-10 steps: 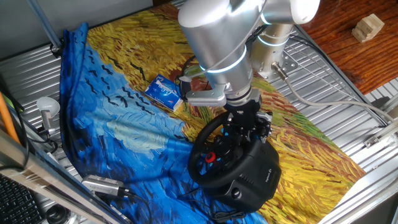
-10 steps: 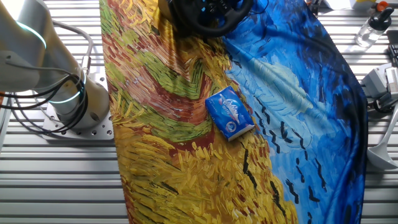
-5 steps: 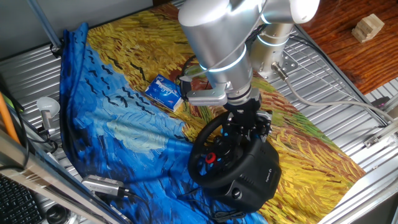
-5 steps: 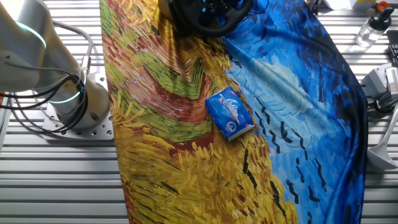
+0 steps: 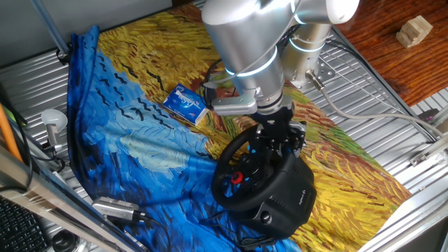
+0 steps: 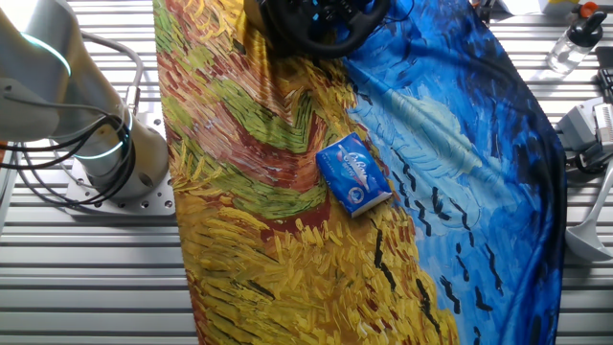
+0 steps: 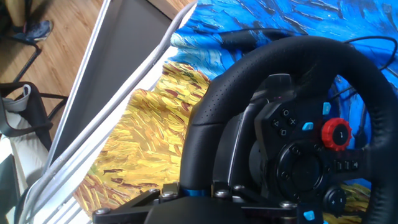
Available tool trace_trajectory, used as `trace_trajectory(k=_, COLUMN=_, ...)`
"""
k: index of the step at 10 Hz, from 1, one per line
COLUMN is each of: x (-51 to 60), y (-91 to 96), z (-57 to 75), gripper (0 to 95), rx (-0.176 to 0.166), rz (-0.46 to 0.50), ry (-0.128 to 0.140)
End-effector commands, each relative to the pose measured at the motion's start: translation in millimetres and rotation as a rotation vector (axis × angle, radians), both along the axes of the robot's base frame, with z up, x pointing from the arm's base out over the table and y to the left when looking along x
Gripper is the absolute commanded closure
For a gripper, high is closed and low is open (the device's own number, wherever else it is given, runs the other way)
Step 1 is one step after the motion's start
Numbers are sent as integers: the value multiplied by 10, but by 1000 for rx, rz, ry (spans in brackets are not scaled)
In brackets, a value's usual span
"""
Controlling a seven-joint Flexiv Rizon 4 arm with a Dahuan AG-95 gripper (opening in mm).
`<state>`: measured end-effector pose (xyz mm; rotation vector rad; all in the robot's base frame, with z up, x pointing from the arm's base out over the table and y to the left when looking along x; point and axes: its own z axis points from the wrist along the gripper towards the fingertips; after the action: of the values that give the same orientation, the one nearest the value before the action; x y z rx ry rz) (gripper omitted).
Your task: Rotate the steering wheel 90 degrees counterclockwise
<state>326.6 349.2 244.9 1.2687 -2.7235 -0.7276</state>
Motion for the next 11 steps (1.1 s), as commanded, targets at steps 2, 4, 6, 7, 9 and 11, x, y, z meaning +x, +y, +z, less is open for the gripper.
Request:
trace_trajectory(k=2, x=-14, y=-30, z=-19, gripper=950, rx=0, rz=38, ry=-17)
trace_trajectory(k=4, x=-42, y=-83, z=-50, gripper=950, rx=12, rz=70, ry=-27)
trace_trajectory(k=6, x=-85, y=-117, z=-34, gripper=950, rx=15, rz=93, ry=-34)
trace_trajectory(k=7, x=-89, y=-125, z=-38, gripper=950, rx=17, rz=100, ry=-42)
trace_trajectory(k=9, x=-102, y=-144, z=-53, gripper=950, rx=20, rz=115, ry=-51)
trace_trajectory(k=11, x=-106, y=-152, z=-58, gripper=950, rx=25, rz=139, ry=-60)
